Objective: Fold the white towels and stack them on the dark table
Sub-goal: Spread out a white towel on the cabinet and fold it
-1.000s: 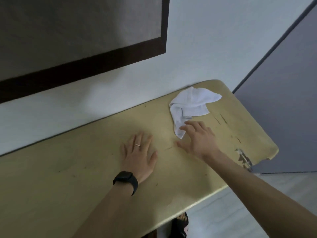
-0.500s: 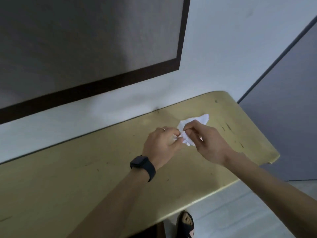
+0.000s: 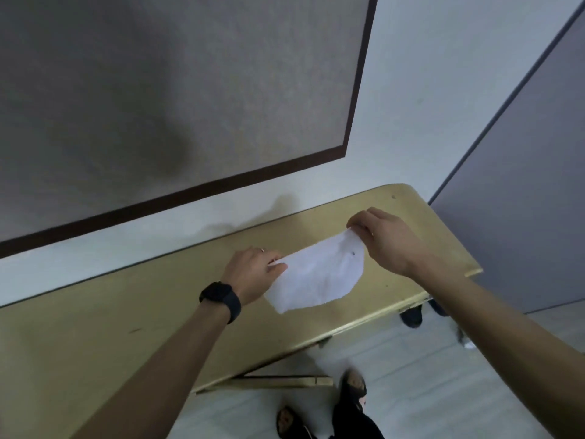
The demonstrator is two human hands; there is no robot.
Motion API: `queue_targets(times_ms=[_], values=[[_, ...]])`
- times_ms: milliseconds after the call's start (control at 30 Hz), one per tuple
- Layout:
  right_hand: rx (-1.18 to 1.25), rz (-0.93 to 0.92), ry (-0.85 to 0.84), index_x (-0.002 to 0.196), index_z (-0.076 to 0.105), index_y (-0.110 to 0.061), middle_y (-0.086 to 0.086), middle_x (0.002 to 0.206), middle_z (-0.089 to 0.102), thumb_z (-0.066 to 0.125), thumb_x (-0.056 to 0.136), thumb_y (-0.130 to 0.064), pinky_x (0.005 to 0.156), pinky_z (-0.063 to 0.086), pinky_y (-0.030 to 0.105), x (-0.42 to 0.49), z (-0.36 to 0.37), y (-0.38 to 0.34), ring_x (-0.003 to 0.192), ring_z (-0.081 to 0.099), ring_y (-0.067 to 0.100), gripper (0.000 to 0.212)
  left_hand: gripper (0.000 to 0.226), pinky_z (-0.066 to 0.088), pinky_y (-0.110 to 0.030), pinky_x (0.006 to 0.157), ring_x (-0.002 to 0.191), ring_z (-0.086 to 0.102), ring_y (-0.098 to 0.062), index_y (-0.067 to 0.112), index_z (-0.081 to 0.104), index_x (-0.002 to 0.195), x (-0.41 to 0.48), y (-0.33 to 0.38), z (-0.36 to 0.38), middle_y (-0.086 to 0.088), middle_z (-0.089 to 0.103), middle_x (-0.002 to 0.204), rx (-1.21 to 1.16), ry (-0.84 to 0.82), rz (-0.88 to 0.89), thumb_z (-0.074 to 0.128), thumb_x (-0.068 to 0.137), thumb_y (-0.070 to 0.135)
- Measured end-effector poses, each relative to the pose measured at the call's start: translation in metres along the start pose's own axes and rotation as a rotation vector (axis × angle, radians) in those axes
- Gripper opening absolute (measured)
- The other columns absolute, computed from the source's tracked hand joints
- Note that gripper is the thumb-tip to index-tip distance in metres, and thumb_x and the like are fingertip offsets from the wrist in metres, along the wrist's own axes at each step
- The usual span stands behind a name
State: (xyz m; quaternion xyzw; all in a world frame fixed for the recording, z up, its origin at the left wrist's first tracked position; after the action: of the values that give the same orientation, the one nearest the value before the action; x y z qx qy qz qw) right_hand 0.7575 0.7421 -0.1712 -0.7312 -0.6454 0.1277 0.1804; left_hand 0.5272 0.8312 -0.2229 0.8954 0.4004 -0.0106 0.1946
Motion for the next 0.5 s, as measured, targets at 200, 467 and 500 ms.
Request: queue_targets(times_ms=[200,467,500], values=[[-0.132,-0.083,-0.055,0.119,0.063,-0.012,0.008,0.106,0.063,0.056,0.095,-0.008,0.069,0.050,0.037,-0.012,0.033,-0.009,0.089,0.062,0.033,0.025,0.036,0.046,-0.037,0.075,0.088,0.059,-0.022,0.023,0.071,0.104,-0.051,-0.069,-0.007,-0.001,0.069,0.095,0.076,0.006,-0.080,0.043,0.101,0.045],[-0.132,-0.081,0.123,0.117,0.067,-0.009,0.011,0.105,0.069,0.055,0.097,-0.010,0.071,0.054,0.041,0.047,0.050,-0.034,0.092,0.061,0.035,0.023,0.042,0.045,-0.037,0.077,0.088,0.061,-0.026,0.020,0.075,0.101,-0.045,-0.108,-0.068,-0.002,0.073,0.094,0.165,0.398,-0.115,0.039,0.098,0.042],[-0.123,-0.086,0.150,0.116,0.067,-0.009,0.010,0.105,0.070,0.057,0.096,-0.009,0.070,0.054,0.041,0.052,0.050,-0.037,0.092,0.061,0.035,0.022,0.042,0.045,-0.037,0.078,0.087,0.061,-0.026,0.021,0.075,0.101,-0.045,-0.112,-0.073,-0.001,0.073,0.094,0.187,0.438,-0.107,0.038,0.097,0.043]])
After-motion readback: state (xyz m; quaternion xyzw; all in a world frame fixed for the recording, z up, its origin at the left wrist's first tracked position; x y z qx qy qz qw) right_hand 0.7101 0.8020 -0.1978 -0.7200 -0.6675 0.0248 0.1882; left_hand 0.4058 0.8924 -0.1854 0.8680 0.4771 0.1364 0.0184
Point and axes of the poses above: each hand's wrist, its own x-axis towards the middle knuckle, its own z-axis out of the palm, y = z × x, the point moved 7 cm from there along x, towards the middle knuckle
